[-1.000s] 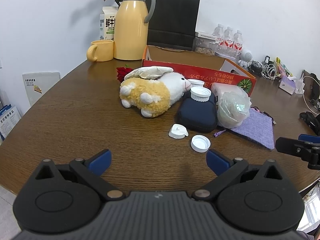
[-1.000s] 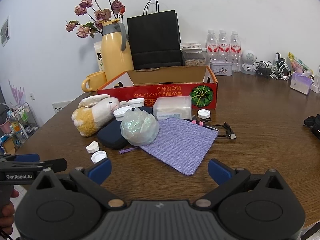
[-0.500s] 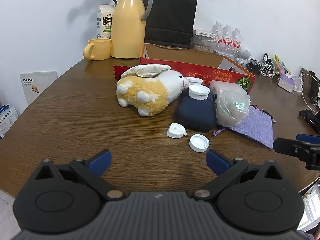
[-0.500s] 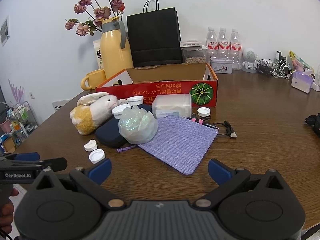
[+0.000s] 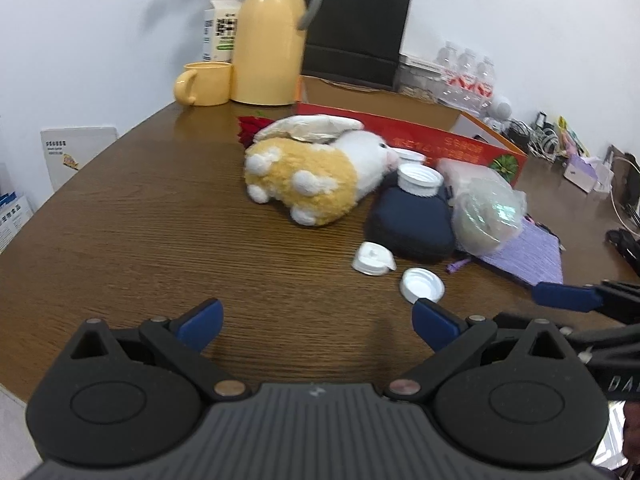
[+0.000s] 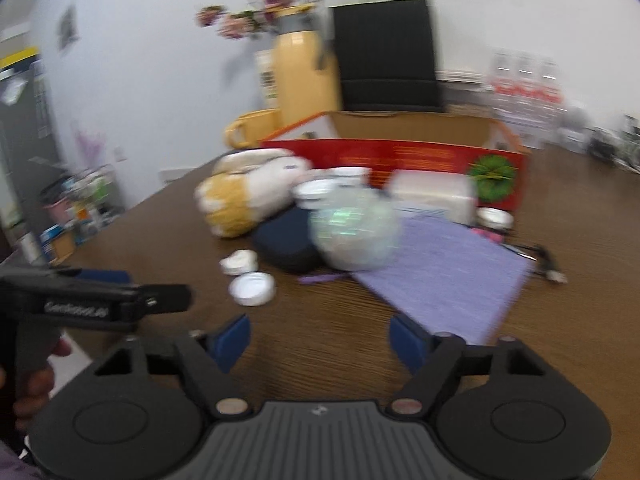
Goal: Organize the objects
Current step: 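Grasp the small white cap with the left gripper while the right grasps the white lid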
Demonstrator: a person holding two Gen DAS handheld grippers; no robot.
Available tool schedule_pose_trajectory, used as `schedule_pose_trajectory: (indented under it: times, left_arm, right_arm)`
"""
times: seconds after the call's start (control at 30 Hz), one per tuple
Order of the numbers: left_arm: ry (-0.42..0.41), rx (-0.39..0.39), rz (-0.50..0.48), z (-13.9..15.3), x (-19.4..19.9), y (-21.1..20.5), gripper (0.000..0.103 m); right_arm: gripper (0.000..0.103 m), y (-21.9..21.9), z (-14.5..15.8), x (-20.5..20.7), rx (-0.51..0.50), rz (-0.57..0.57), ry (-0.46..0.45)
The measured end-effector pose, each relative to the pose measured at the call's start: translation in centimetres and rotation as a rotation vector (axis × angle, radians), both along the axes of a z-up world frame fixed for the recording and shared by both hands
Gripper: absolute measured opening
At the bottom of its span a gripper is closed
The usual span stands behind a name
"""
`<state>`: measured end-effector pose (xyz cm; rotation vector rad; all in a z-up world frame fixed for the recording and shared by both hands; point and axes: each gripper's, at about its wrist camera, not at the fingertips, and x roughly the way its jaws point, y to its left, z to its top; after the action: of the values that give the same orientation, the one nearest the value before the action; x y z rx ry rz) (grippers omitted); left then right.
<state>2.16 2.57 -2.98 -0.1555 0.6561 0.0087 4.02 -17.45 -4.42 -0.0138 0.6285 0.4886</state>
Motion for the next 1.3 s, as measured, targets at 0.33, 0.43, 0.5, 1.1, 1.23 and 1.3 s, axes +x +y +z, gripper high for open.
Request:
schedule_pose_trajectory:
  times: [0.33,0.43,0.5,1.1,1.23,1.3]
  left_arm:
    - [-0.011,-0.019,0.069,-0.2,-0.4,3.4,0.103]
    - [-0.013,-0.028,0.067,-0.3,-0.4,3.8,0.103]
    - [-0.010,-0.033,0.061,-0.5,-0.2,3.9,0.103]
    - [-0.043,0.018,0.015,0.9,0.8,1.1,0.103]
    - [-0.037,0.025,-0.019,0.7,1.9,-0.4,0.103]
    - [-0.037,0.030,-0.035,0.7,2.4,-1.4,0.103]
  right_arm:
    - [0.033,5.8,-1.1,2.7,-0.060,0.143,-0.028]
    - [0.028,6.4,-1.5,2.6,-0.090,0.144,-0.057]
    - [0.028,6.6,-1.5,2.7,-0.098,0.145,-0.068]
    - [0.027,2.2,0.0,0.1,-0.040,0.062,-0.142]
    - [0.027,0.0,0.3,-0.4,-0.030,0.021,-0.159]
    - [0.027,-1.1,0.5,-0.6,-0.023,-0.002,-0.167]
